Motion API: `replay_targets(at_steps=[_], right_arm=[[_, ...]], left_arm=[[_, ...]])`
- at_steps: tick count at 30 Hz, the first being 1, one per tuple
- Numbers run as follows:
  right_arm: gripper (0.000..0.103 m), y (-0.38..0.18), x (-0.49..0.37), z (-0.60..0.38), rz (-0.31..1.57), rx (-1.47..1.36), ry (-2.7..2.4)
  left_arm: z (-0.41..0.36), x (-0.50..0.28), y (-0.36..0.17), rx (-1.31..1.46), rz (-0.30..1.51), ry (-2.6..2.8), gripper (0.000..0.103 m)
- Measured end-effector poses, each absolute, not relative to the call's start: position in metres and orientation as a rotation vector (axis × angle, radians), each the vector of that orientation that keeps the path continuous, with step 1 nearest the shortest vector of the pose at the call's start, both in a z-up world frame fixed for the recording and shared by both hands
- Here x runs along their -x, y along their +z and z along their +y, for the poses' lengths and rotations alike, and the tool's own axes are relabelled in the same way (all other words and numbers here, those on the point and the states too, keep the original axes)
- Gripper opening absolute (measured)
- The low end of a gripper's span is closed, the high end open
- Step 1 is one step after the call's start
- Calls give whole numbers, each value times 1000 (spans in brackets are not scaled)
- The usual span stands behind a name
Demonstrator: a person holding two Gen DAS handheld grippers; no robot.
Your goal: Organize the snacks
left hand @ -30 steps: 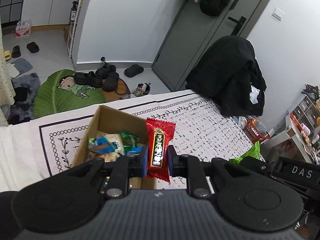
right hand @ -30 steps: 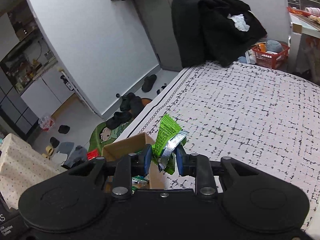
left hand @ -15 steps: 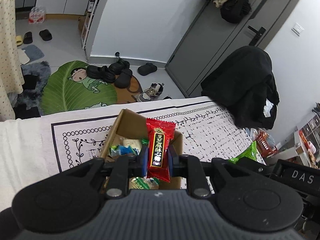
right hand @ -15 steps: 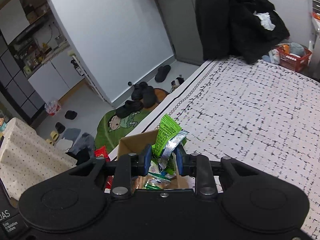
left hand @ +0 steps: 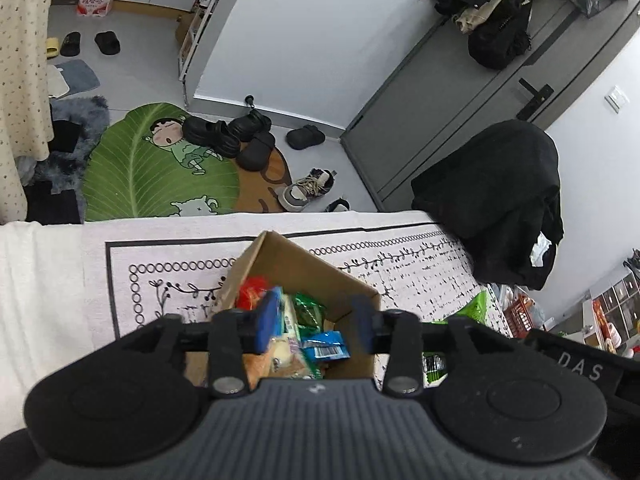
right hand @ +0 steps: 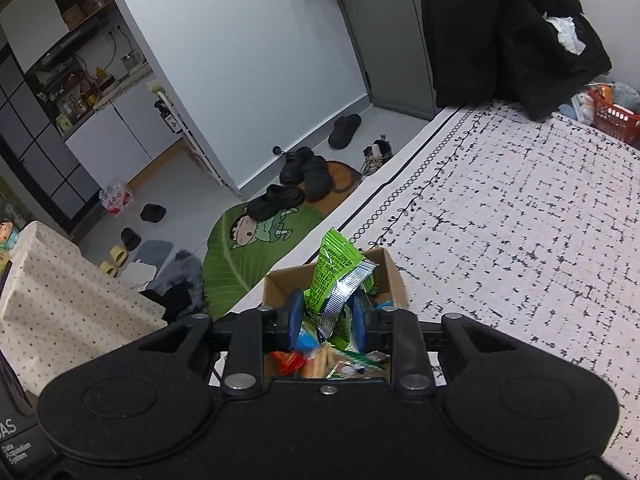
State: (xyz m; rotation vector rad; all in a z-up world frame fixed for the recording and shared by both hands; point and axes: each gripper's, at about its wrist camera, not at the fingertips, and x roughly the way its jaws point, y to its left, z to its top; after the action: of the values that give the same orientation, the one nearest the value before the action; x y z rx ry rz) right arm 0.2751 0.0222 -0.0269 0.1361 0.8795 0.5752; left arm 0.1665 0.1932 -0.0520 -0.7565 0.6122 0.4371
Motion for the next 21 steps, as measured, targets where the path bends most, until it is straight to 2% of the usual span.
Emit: replay_targets(at_steps=[3,6,8,11,17,21], right_arm=[[28,-28,-278,28,890,-152,588],[32,-29,-278,32,895,-162,600],[36,-29,-278,32,896,-166,592],[49,-27,-276,28,890,-175,578],[52,-20,-266,14,874,-173,568],[61,-14,-258,1,860,-169,558]], left_arm=[[198,-161,-51,753,616,457,64],[203,-156,-52,755,625,477,71],[205,-153,-52,755,630,488,74],[207,-148,-50,755,633,501,78],[202,-143,-44,739,637,504,80],[194,-139,-38,722,641,490,86]])
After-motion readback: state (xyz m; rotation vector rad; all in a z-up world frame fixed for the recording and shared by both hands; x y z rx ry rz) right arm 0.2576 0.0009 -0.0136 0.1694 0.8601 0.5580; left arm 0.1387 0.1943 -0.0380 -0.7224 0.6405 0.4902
